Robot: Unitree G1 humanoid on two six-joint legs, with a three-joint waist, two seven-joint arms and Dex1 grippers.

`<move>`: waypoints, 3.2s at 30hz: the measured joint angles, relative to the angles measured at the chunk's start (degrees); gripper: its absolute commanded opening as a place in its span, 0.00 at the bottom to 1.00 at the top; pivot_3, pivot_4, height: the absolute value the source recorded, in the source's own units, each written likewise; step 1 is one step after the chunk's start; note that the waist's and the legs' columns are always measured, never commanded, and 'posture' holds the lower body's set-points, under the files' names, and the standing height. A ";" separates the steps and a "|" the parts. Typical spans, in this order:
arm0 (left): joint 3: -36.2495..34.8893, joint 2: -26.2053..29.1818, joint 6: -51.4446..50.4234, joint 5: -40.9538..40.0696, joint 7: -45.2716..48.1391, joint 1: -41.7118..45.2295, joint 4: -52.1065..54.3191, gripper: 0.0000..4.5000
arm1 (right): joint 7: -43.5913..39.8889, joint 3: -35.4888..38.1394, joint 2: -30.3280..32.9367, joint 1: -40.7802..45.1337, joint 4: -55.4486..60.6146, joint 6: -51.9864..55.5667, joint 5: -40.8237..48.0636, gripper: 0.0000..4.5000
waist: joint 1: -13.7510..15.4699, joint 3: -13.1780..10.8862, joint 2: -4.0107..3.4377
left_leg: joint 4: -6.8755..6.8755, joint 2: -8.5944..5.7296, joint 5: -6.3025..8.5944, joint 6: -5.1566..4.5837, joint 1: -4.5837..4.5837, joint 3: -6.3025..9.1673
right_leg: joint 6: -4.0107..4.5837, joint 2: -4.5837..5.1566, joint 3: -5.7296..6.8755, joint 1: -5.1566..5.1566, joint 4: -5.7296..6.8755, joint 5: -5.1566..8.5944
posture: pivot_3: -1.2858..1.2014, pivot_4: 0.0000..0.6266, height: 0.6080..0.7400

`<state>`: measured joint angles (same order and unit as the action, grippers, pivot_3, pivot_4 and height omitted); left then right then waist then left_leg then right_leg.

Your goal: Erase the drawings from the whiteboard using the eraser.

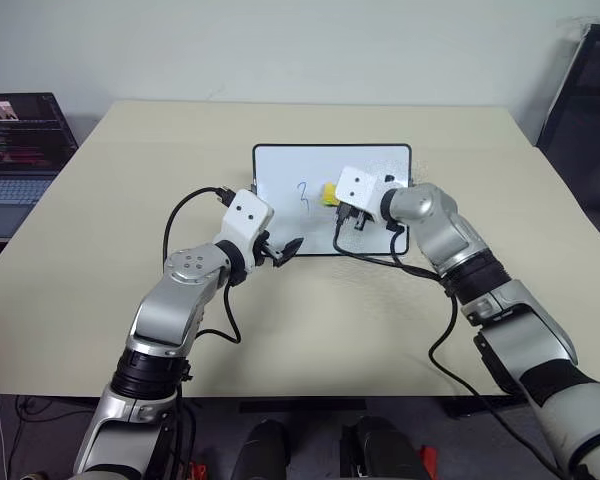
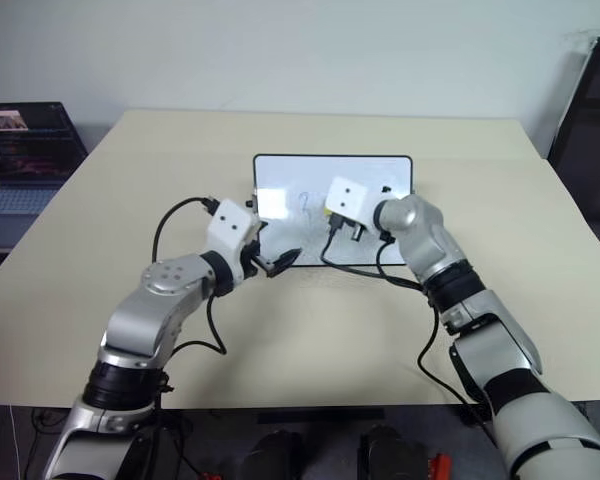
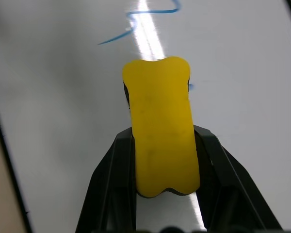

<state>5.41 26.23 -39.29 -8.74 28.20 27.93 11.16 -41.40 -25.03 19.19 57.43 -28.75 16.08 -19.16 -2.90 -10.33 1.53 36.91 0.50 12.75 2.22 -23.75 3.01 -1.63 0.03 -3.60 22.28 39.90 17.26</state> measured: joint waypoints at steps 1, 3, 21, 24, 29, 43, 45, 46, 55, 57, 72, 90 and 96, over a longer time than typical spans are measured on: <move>0.00 0.00 0.02 0.00 0.00 -0.12 0.00 1.00 | -0.29 -0.33 0.00 -0.37 0.26 -0.04 -0.07 0.26 | -0.02 0.00 0.00 | 0.02 0.00 0.00 0.00 0.01 0.00 | 0.00 0.00 0.00 0.00 0.03 0.00 | 0.52 0.24 1.00; 0.01 -0.03 0.03 0.00 0.01 -0.20 0.00 1.00 | 0.32 -0.62 -0.02 -0.39 0.09 -0.55 -0.62 0.26 | -0.04 0.00 0.00 | 0.03 0.00 -0.01 0.00 0.03 0.02 | 0.00 0.00 0.01 -0.01 0.06 -0.01 | 0.52 0.24 1.00; 0.41 -0.16 0.00 -0.01 0.00 -0.21 0.07 1.00 | 0.56 0.61 4.99 -1.96 1.56 -3.13 -2.56 0.26 | 0.52 0.01 0.01 | 0.05 0.00 -0.02 0.01 0.10 0.01 | 0.02 0.00 0.00 -0.09 0.05 -0.05 | 0.52 0.24 1.00; 0.41 -0.17 0.00 -0.02 0.03 -0.21 0.07 1.00 | 0.55 0.17 4.00 -2.51 2.29 -2.80 -3.01 0.26 | 0.07 0.01 0.01 | 0.04 0.03 -0.02 0.01 0.15 -0.04 | 0.03 -0.02 -0.02 -0.09 0.07 -0.05 | 0.52 0.24 1.00; 0.49 -0.18 0.01 -0.02 0.08 -0.21 0.06 1.00 | 5.22 0.18 -0.09 -0.90 -0.73 -3.73 -4.23 0.26 | -0.66 0.00 0.01 | 0.02 0.09 -0.02 0.01 0.22 -0.10 | 0.05 -0.08 -0.09 -0.09 0.09 -0.07 | 0.52 0.24 1.00; 0.47 -0.02 0.07 -0.01 0.08 -0.64 -0.08 1.00 | 8.13 0.19 -5.05 4.72 -9.54 -6.97 -4.39 0.26 | -0.47 0.00 -0.01 | -0.01 0.08 -0.02 0.01 0.22 -0.09 | 0.06 -0.07 -0.08 -0.09 0.07 -0.07 | 0.52 0.24 1.00; 0.42 0.11 0.13 -0.01 0.08 -0.64 -0.15 1.00 | 8.12 0.19 -5.28 5.12 -10.36 -7.40 -4.39 0.26 | -0.38 0.00 -0.01 | -0.01 0.05 -0.02 0.01 0.22 -0.10 | 0.06 -0.05 -0.09 -0.09 0.06 -0.07 | 0.52 0.24 1.00; 0.41 0.15 0.13 -0.01 0.08 -0.64 -0.18 1.00 | 8.04 0.20 -5.25 5.14 -10.54 -7.61 -4.39 0.26 | -0.38 0.00 -0.01 | -0.01 0.05 -0.02 0.01 0.22 -0.10 | 0.06 -0.04 -0.09 -0.10 0.06 -0.07 | 0.52 0.24 1.00; 0.41 0.10 0.14 -0.02 0.03 -0.65 -0.17 1.00 | 5.39 1.19 -0.42 2.42 -6.55 -6.72 -4.26 0.26 | 0.31 0.00 0.00 | 0.02 0.01 -0.02 0.01 0.22 -0.02 | 0.06 -0.02 -0.03 -0.18 0.04 -0.07 | 0.52 0.24 1.00; 0.39 0.13 0.15 -0.02 0.02 -0.66 -0.23 1.00 | 5.15 1.84 1.65 1.26 -5.25 -6.61 -4.18 0.26 | 0.66 0.00 0.00 | 0.03 -0.02 -0.02 0.01 0.22 -0.01 | 0.05 0.00 -0.02 -0.20 0.03 -0.07 | 0.52 0.24 1.00; -0.09 0.13 1.17 -0.07 -0.12 -1.72 -0.99 1.00 | 4.88 7.21 5.54 -3.21 0.01 -1.96 -1.90 0.26 | 0.54 -0.02 0.01 | -0.08 0.06 -0.02 0.00 0.80 -0.11 | 0.04 -0.05 -0.11 -0.77 -0.12 -0.06 | 0.52 0.24 1.00; -9.18 -1.33 2.57 -2.73 -2.66 -9.75 0.83 1.00 | 9.51 23.43 -6.62 -36.55 44.15 13.88 22.18 0.26 | 1.08 -0.05 -0.02 | -0.48 0.08 0.01 0.02 0.19 0.20 | 0.04 0.03 0.00 -0.44 -0.87 -0.07 | 0.52 0.24 1.00; -10.17 -3.43 6.01 -3.89 -3.08 -10.49 1.60 1.00 | 9.43 23.13 -6.69 -43.09 49.31 14.76 26.37 0.26 | 1.04 -0.05 -0.01 | -0.50 0.06 0.01 0.02 0.25 0.15 | 0.02 0.02 -0.02 -0.48 -0.88 -0.08 | 0.52 0.24 1.00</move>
<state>-4.77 22.80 -33.28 -12.63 25.12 17.45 12.77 -31.97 -1.90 12.49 14.34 20.56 30.83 7.21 -1.87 -10.37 1.52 36.41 0.56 12.76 2.24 -23.50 3.16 -1.61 0.05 -3.62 21.80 39.02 17.19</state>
